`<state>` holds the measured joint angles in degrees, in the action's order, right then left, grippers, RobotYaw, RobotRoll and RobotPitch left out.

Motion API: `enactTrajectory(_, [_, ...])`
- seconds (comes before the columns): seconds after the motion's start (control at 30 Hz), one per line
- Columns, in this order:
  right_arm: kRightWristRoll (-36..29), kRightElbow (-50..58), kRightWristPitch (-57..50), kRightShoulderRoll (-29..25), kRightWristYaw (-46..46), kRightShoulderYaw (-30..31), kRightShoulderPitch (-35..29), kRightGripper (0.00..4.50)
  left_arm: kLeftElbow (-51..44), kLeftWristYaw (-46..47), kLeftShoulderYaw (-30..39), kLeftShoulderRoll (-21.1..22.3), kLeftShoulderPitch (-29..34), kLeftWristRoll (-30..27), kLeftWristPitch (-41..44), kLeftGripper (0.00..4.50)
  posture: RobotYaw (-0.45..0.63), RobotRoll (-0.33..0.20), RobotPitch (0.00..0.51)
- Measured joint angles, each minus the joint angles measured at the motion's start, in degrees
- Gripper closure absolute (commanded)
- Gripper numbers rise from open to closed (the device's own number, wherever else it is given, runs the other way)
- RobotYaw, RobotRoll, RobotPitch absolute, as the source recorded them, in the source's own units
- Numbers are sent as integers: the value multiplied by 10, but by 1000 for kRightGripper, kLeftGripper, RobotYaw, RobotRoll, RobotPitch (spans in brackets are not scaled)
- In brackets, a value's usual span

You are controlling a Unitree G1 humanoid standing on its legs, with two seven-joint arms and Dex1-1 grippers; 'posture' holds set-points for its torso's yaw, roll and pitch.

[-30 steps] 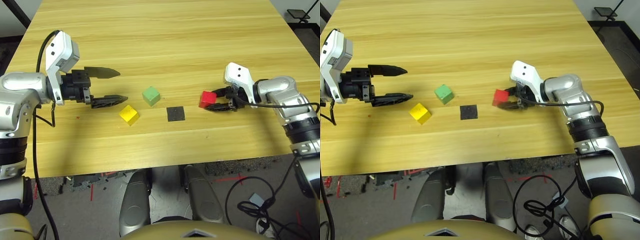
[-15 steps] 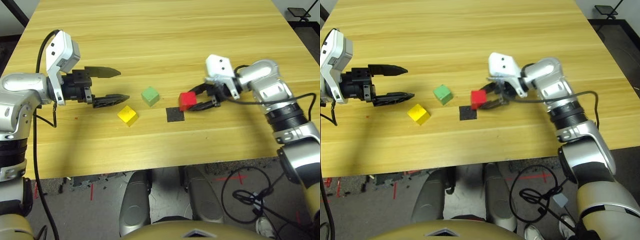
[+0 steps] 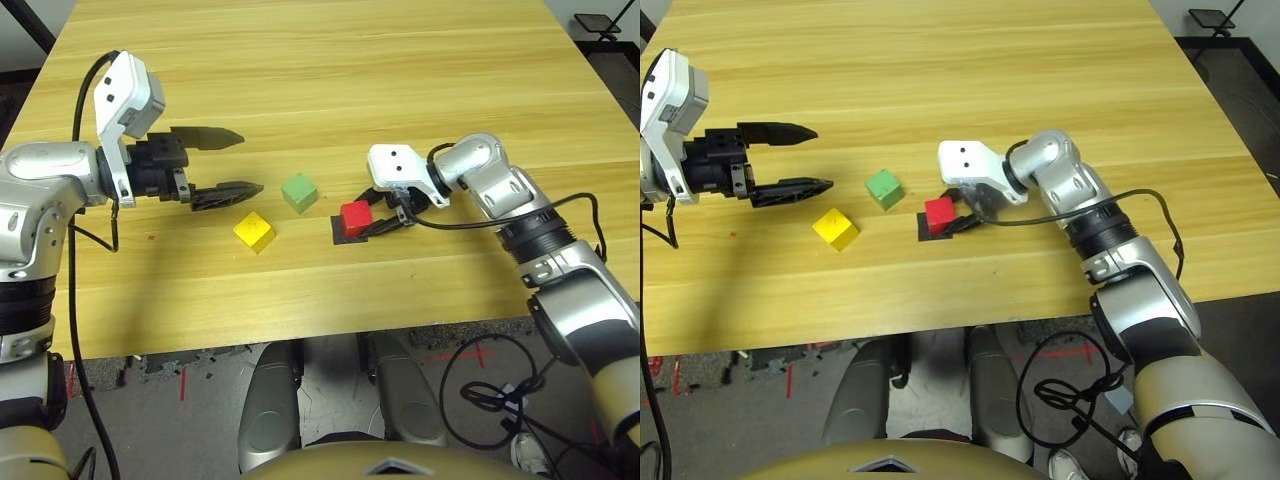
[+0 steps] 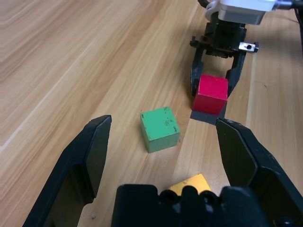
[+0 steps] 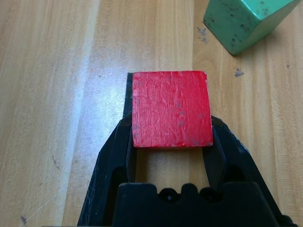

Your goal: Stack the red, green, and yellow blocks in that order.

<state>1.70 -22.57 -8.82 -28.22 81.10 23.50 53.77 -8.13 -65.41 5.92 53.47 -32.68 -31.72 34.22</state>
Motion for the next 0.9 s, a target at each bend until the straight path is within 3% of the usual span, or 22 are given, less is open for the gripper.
enactTrajectory(0.53, [-24, 118, -108, -7, -25, -11, -64, 2437, 5, 6, -1, -2, -14, -1, 4, 0, 299, -35, 270])
enactTrajectory(0.77, [-30, 123, -112, -13, -30, -11, -76, 203, 6, 15, -14, -3, -18, 1, 32, 0, 292, -34, 268])
enactTrajectory(0.8, [-31, 122, -112, -11, -31, -12, -76, 13, 6, 17, -16, -3, -20, 1, 36, 0, 289, -32, 263])
enactTrajectory(0.9, [-46, 112, -105, 1, -32, -16, -75, 13, 4, 24, -24, -3, -31, 1, 53, 0, 293, -25, 260])
